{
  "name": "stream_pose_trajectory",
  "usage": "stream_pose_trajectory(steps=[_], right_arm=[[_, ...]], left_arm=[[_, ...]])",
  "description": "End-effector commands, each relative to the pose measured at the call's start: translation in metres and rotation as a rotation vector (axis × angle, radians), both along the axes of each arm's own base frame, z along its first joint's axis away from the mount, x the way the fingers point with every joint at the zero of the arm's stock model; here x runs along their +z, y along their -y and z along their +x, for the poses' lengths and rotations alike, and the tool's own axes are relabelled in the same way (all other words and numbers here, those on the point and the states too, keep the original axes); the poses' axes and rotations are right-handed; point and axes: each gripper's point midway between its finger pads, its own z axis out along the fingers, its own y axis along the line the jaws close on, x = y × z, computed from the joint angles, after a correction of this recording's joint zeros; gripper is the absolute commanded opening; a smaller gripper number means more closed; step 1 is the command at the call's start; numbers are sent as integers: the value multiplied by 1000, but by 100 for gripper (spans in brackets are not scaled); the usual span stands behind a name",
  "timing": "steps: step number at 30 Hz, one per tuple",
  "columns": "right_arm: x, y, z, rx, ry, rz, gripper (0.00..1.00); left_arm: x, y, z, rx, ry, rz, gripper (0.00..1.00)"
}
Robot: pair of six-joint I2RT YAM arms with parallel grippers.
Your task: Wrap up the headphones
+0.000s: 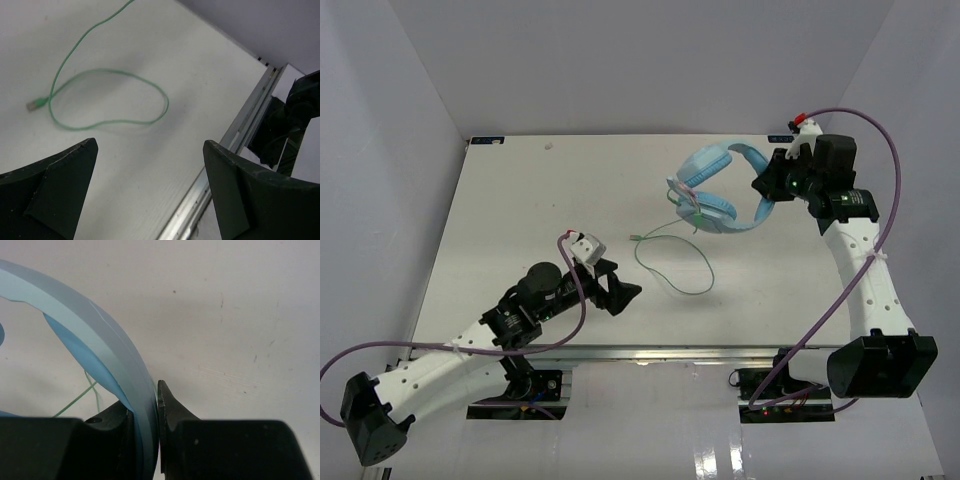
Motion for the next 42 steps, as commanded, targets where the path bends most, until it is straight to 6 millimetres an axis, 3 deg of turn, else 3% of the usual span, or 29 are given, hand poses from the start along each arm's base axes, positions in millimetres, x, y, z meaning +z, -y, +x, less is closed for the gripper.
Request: stream_pose_trajectory(steps=[1, 3, 10, 14, 18, 23, 29, 30, 35, 36, 42], right_arm=[[70, -22, 10, 2, 87, 197, 8], [80, -28, 14, 12, 84, 231, 8], [101, -40, 13, 64, 95, 288, 8], [109, -47, -3, 125, 118, 297, 8], [116, -53, -22, 198, 134, 292, 8], [115, -54, -37, 246, 153, 250, 8], [119, -57, -52, 312, 172, 228, 8], [121, -57, -54, 313, 178, 222, 8], [133, -53, -56, 298, 211, 205, 8], [136, -53, -56, 294, 219, 204, 8], [147, -53, -53, 288, 235, 214, 8]], left_arm=[[50, 25, -1, -123, 344, -158, 98], [56, 32, 9, -105, 424, -180, 98], [16, 64, 60, -49, 539, 22, 98], [-24, 56, 81, -20, 499, 103, 98], [-26, 39, 95, 75, 518, 120, 98], [-17, 33, 95, 79, 548, 140, 96], [-49, 24, 109, 76, 446, 186, 88], [-53, 24, 109, 67, 432, 188, 85], [-77, 33, 102, -25, 343, 195, 49], [-80, 34, 99, -38, 328, 191, 46], [-95, 25, 72, -89, 266, 165, 63]])
